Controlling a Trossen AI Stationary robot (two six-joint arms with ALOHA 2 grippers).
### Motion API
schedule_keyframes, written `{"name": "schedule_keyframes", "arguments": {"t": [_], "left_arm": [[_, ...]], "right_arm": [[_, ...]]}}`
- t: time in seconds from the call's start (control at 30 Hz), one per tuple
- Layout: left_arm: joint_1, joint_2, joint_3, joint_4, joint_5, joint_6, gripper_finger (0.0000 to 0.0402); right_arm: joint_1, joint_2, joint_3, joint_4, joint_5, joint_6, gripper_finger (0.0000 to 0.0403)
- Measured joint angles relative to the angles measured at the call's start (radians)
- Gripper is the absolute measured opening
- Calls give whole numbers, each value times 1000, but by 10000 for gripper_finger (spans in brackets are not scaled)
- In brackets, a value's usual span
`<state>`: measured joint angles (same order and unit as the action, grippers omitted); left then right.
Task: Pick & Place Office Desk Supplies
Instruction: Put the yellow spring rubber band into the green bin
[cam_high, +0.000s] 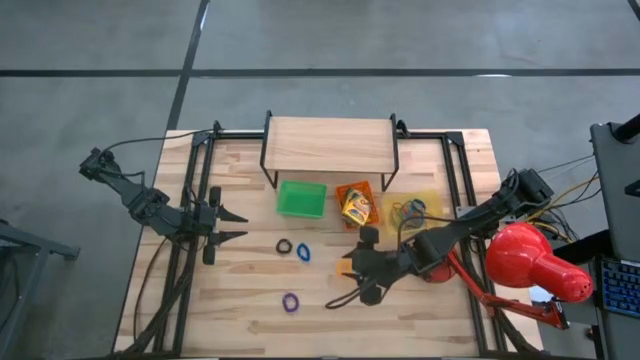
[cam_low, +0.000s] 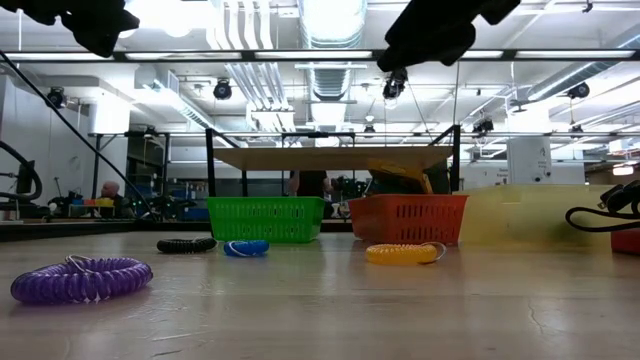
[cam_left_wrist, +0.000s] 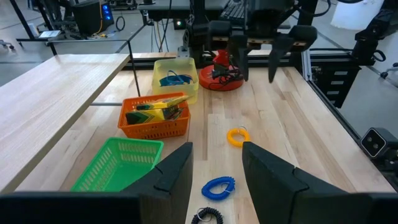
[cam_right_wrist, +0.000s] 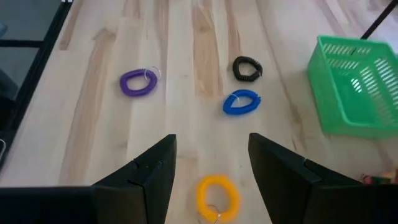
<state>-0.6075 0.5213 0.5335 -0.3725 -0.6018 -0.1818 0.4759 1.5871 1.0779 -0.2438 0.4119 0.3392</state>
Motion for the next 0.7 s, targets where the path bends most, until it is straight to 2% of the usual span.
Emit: {"name": "schedule_keyframes", "arguments": {"t": [0.13,0.43,0.53,0.7], "left_arm": [[0,0,0,0,0,0,141],[0,0,0,0,0,0,141],[0,0,0,0,0,0,141],[0,0,0,-1,0,0,141]], "right_arm": [[-1,0,-1,0,-2,52,199],[-2,7,-4,13,6,45,199],[-1,43,-5,47,4,42,199],[-4,162,-7,106,-93,42,199]]}}
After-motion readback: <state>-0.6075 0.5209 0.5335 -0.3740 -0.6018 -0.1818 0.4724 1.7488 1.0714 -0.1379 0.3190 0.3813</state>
